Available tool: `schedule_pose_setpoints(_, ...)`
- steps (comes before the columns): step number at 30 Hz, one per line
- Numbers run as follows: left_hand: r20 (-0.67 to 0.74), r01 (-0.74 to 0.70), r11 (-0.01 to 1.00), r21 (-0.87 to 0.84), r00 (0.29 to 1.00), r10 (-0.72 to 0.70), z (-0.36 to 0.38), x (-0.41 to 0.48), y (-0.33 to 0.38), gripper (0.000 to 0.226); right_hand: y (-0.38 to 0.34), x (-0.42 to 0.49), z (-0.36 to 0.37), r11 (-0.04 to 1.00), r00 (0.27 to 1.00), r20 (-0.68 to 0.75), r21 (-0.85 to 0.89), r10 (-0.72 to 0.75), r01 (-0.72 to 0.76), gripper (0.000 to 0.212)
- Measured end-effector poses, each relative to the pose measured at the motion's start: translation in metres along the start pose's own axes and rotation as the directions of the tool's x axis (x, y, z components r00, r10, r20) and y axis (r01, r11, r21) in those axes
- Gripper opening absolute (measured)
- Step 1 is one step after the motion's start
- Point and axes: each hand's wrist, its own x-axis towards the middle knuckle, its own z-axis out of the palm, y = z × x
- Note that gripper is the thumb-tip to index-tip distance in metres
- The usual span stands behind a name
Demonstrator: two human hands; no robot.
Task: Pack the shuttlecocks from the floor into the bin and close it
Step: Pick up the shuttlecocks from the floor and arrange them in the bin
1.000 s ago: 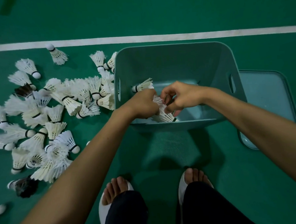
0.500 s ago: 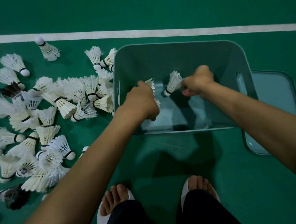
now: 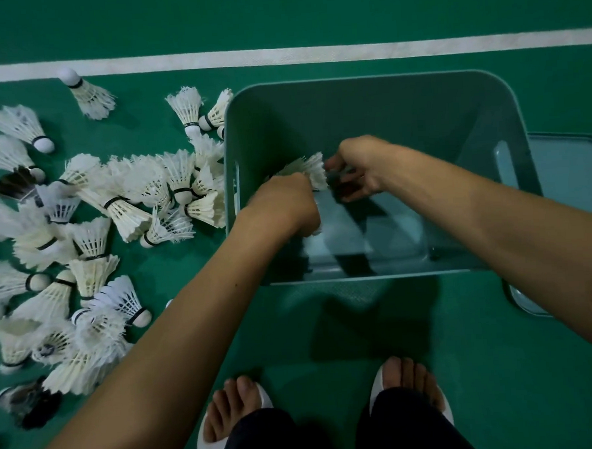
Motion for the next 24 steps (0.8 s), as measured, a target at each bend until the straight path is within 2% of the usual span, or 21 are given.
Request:
schedule_pose_setpoints(1, -0.016, -0.012, 0.999, -0.031, 1.000, 0.011, 0.000, 0.000, 0.001, 0.049, -0.001, -0.004, -0.009, 0.996, 0.994, -0.083, -0.056, -0.068, 0.064, 0.008)
schedule_pose_setpoints(3, -0.056, -0.020, 0.991, -0.135, 0.998, 0.012, -0.002, -0.002, 0.004, 0.060, 0.001, -0.017, -0.025, 0.968, 0.955, -0.176, -0.121, -0.238, 0.219, 0.022)
schedule_pose_setpoints(5, -0.102, -0.021, 0.968, -0.250, 0.995, -0.004, -0.003, -0.005, 0.008, 0.071, 0.006, -0.040, -0.037, 0.937, 0.946, 0.003, -0.134, -0.324, 0.322, 0.033)
schedule_pose_setpoints(7, -0.156, -0.060, 0.942, -0.331, 0.988, 0.008, -0.001, -0.008, 0.015, 0.072, 0.015, -0.061, -0.041, 0.902, 0.918, 0.206, -0.208, -0.338, 0.379, 0.029)
schedule_pose_setpoints(8, -0.185, -0.089, 0.931, -0.355, 0.982, 0.023, 0.000, -0.010, 0.018, 0.068, 0.020, -0.066, -0.041, 0.871, 0.901, 0.239, -0.259, -0.362, 0.418, 0.027)
schedule_pose_setpoints(10, -0.220, -0.138, 0.921, -0.365, 0.974, 0.059, 0.005, -0.014, 0.021, 0.062, 0.029, -0.069, -0.038, 0.825, 0.881, 0.195, -0.310, -0.432, 0.473, 0.022)
schedule_pose_setpoints(13, -0.200, -0.099, 0.951, -0.294, 0.979, 0.040, 0.007, -0.016, 0.017, 0.062, 0.035, -0.049, -0.040, 0.832, 0.890, -0.064, -0.389, -0.452, 0.395, 0.012)
schedule_pose_setpoints(15, -0.149, -0.014, 0.987, -0.160, 0.989, -0.010, 0.004, -0.016, 0.011, 0.061, 0.036, -0.027, -0.046, 0.858, 0.861, -0.281, -0.431, -0.423, 0.281, 0.017)
schedule_pose_setpoints(16, -0.116, 0.008, 0.996, -0.094, 0.993, -0.019, 0.002, -0.015, 0.007, 0.054, 0.036, -0.019, -0.047, 0.870, 0.849, -0.339, -0.428, -0.404, 0.244, 0.018)
schedule_pose_setpoints(19, 0.015, -0.009, 0.998, 0.056, 1.000, 0.008, -0.002, -0.005, 0.003, 0.030, 0.032, 0.003, -0.035, 0.907, 0.874, -0.334, -0.353, -0.353, 0.231, 0.020)
schedule_pose_setpoints(21, 0.055, -0.045, 0.994, 0.099, 0.998, 0.039, -0.003, 0.005, 0.003, 0.030, 0.027, 0.015, -0.018, 0.920, 0.906, -0.262, -0.303, -0.332, 0.250, 0.022)
schedule_pose_setpoints(24, 0.032, -0.066, 0.992, 0.109, 0.998, 0.063, -0.005, 0.019, 0.004, 0.033, 0.017, 0.026, 0.003, 0.954, 0.938, -0.203, -0.167, -0.279, 0.248, 0.025)
